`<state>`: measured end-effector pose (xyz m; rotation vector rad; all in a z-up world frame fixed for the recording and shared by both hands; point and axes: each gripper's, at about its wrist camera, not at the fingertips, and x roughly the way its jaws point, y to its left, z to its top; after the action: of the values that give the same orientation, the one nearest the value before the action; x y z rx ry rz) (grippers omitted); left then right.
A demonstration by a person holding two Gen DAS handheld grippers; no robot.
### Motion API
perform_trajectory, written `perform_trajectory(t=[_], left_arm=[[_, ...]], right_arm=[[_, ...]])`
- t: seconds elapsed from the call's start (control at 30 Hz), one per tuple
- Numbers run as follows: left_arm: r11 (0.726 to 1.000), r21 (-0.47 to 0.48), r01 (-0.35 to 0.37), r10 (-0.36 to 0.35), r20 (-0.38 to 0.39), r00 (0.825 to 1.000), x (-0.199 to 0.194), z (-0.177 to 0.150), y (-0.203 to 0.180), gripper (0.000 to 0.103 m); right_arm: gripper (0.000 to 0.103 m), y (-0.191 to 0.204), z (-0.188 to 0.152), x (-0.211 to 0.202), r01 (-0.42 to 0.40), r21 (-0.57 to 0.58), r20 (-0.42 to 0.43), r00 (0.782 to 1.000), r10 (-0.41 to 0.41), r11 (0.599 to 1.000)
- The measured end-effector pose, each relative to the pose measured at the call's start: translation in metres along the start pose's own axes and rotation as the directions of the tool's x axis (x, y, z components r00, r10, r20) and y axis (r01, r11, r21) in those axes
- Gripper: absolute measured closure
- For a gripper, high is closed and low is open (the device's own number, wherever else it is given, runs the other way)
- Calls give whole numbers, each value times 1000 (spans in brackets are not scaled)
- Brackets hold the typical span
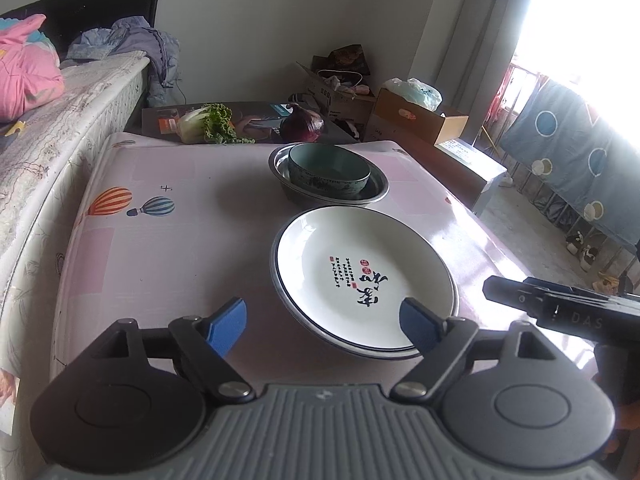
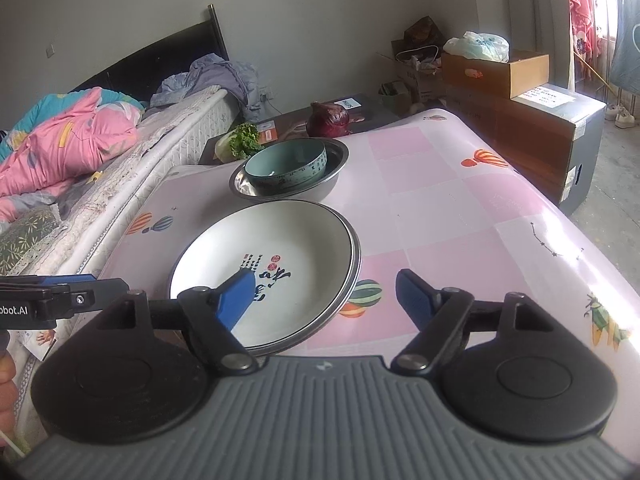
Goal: Organize plates and bowls
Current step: 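Lower the plate onto the basins and open the right tool, then move the right tool to the nested bowls and grasp the stainless bowl rim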
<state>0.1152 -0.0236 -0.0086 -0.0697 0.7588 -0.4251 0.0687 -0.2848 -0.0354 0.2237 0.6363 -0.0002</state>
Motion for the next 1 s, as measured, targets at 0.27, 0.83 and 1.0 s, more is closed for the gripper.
perform_trajectory(t=[0.27,0.83,1.0], left_arm=[[1000,-12,-16,16,-17,1000,-6,-10,5,14],[998,-49,-40,39,-17,999,-18,-12,18,10],[997,-53,-50,50,-15,999,-21,-13,19,10]], right_arm=[[15,6,-18,-23,32,-2,-3,999,-32,999],[2,22,-18,-40,51,8,14,999,-51,999],[2,26,-17,-44,50,-2,14,999,-50,999]])
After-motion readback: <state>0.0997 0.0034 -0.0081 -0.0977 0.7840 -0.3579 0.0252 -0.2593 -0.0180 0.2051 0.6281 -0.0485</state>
